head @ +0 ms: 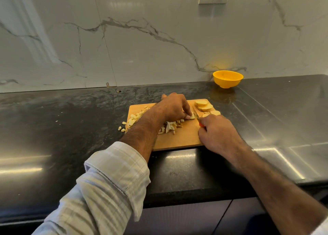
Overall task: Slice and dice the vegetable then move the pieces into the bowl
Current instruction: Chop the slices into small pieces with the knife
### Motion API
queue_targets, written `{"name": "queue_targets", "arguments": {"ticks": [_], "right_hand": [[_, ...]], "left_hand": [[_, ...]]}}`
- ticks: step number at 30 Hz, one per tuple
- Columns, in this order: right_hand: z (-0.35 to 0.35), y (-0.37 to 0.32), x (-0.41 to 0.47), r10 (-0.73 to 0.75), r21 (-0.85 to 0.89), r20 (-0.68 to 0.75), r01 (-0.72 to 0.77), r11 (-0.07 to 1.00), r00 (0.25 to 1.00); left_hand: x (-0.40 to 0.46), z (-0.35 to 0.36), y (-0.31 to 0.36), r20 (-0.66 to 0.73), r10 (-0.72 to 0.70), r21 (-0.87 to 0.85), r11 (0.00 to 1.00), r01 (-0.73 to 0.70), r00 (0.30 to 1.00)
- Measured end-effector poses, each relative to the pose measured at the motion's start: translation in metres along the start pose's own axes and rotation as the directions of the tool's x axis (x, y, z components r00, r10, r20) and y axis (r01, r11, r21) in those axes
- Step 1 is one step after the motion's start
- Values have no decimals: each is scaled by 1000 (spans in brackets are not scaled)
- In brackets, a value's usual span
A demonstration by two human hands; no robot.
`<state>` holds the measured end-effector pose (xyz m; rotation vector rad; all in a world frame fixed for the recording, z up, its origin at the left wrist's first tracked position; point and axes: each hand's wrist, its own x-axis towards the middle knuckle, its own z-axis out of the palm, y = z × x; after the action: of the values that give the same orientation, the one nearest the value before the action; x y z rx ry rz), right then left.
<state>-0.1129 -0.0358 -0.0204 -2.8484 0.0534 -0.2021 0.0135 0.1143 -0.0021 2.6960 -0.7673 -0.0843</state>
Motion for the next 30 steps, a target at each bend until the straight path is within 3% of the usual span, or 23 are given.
{"name": "queue_targets", "arguments": {"ticks": [6,16,22,30], "right_hand": [[7,-8,-7,-14,-12,30,14,1000,999],[-8,-28,12,35,-10,102,-34,999,994],[5,-13,-2,18,40,-25,-17,999,1000],[-5,-33,-4,28,-32,132,-24,999,991]], "left_hand": [[4,2,-1,-11,40,44,998,-40,999],[-1,-2,1,-2,41,-108,993,-41,999],[-2,-3,-11,-41,20,-110,994,-25,999],[-2,-3,-9,-31,45,-75,996,-47,999]]}}
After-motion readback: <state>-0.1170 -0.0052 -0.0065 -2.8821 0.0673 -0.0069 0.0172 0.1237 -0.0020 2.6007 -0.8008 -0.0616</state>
